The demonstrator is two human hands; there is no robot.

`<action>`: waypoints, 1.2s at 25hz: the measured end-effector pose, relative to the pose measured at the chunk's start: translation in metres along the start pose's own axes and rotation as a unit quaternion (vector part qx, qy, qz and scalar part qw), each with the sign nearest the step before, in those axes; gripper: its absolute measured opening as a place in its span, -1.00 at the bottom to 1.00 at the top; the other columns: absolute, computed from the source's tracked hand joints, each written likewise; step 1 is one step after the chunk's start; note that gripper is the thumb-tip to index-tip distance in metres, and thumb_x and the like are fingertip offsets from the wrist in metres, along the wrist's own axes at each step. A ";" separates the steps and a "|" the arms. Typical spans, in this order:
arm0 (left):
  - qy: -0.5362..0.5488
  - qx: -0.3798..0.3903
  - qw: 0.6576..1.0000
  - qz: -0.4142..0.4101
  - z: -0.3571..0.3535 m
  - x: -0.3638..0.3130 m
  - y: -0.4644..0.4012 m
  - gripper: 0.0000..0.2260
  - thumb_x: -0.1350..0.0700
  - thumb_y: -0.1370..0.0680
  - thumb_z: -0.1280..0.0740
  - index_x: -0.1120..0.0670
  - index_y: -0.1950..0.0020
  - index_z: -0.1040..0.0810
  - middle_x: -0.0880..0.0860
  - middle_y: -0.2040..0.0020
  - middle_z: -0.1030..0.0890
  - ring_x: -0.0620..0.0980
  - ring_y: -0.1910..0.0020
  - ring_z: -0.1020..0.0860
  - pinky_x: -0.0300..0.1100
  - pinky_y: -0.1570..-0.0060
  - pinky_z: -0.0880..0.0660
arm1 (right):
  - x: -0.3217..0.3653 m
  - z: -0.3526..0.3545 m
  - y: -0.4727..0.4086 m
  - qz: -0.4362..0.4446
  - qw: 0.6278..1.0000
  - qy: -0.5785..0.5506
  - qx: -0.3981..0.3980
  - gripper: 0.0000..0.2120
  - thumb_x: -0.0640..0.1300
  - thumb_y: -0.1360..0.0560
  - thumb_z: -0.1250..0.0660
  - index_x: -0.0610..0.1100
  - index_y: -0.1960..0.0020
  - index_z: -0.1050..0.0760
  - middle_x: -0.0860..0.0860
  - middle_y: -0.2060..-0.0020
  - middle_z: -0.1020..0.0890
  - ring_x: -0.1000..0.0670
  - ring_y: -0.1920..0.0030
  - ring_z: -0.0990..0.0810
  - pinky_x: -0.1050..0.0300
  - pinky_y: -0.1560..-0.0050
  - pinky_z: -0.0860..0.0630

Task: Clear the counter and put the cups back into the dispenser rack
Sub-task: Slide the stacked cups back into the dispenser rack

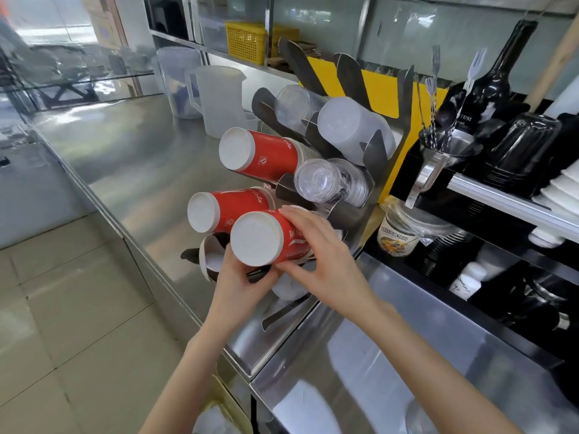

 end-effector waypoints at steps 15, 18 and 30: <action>-0.093 0.036 0.994 -0.034 0.008 -0.026 0.003 -0.42 0.21 -0.41 -0.41 0.02 -0.36 -0.26 -0.32 -0.08 -0.35 -0.61 0.00 -0.37 -0.69 0.08 -0.31 | -0.032 -0.017 0.004 -0.055 0.995 0.037 0.078 -0.31 -0.07 -0.49 -0.27 0.01 -0.47 0.06 0.04 -0.50 -0.08 0.06 -0.50 0.00 -0.06 -0.51 -0.08; -0.134 0.045 0.989 -0.033 0.009 -0.026 0.005 -0.35 0.13 -0.40 -0.43 0.03 -0.40 -0.20 -0.18 -0.19 -0.35 -0.43 -0.12 -0.38 -0.58 -0.11 -0.28 | -0.035 -0.016 0.010 -0.065 0.994 0.027 0.078 -0.31 -0.01 -0.49 -0.25 0.04 -0.47 0.09 0.06 -0.51 -0.03 0.08 -0.50 0.06 -0.05 -0.52 -0.05; -0.334 0.047 0.922 -0.193 -0.016 -0.077 0.044 -0.45 -0.15 -0.48 -0.09 -0.01 -0.43 -0.09 0.06 -0.48 -0.20 0.02 -0.46 -0.11 -0.04 -0.41 -0.11 | -0.059 0.011 0.080 -0.091 0.976 0.183 0.080 -0.30 0.28 -0.41 0.03 0.06 -0.47 0.10 0.11 -0.49 0.11 0.14 -0.43 0.31 0.14 -0.40 0.36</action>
Point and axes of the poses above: each hand's wrist, its own y-axis away from the middle knuckle, its own z-axis out of the back of the hand, x = y × z, the point moved 7 cm from there along -y, towards the middle knuckle
